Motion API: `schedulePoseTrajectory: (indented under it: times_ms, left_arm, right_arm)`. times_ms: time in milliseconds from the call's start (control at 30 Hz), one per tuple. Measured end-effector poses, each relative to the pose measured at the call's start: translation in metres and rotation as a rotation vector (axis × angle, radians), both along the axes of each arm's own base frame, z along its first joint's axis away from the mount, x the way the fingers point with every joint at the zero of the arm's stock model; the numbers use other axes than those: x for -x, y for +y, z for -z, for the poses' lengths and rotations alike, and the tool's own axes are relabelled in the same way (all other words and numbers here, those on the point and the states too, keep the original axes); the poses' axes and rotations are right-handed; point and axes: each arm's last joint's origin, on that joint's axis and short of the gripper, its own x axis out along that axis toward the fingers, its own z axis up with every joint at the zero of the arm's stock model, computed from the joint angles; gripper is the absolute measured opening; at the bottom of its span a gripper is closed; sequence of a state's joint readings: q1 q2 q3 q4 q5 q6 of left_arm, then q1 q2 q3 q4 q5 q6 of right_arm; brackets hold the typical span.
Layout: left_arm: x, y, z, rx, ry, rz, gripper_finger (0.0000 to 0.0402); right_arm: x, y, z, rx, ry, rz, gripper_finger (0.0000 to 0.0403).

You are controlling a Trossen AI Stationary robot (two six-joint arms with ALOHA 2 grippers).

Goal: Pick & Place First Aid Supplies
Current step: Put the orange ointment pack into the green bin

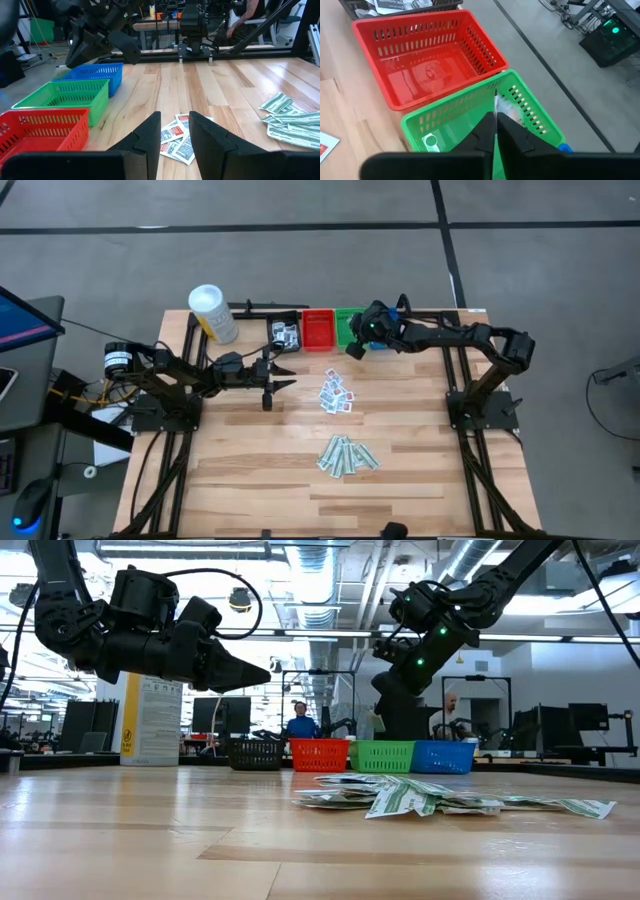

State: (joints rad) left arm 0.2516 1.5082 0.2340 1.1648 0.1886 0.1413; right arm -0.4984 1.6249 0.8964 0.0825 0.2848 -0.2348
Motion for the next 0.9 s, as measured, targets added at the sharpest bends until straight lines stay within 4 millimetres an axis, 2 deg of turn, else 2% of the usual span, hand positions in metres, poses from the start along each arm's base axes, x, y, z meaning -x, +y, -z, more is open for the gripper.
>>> schedulePoseTrajectory:
  times_ms: [233,433,533,700,900]
  left_arm:
    - [0.0,0.0,0.0,0.001,0.005,0.0,0.0102]
    - [0.0,0.0,0.001,0.001,0.006,0.0,0.0102]
    - [0.0,0.0,0.001,0.003,0.012,-0.001,0.0102]
    - [0.0,0.0,0.002,0.005,0.021,-0.001,0.0102]
    - [0.0,0.0,0.002,0.005,0.02,0.0,0.0102]
  right_arm:
    - [0.0,0.0,0.0,-0.007,-0.008,0.009,0.0062]
    - [-0.001,0.006,0.003,-0.059,-0.002,-0.019,0.0076]
    - [-0.007,0.021,0.005,-0.103,0.021,-0.137,0.0076]
    - [-0.018,0.058,0.008,-0.136,0.088,-0.339,0.0075]
    - [-0.024,0.098,0.013,-0.185,0.155,-0.492,0.0075]
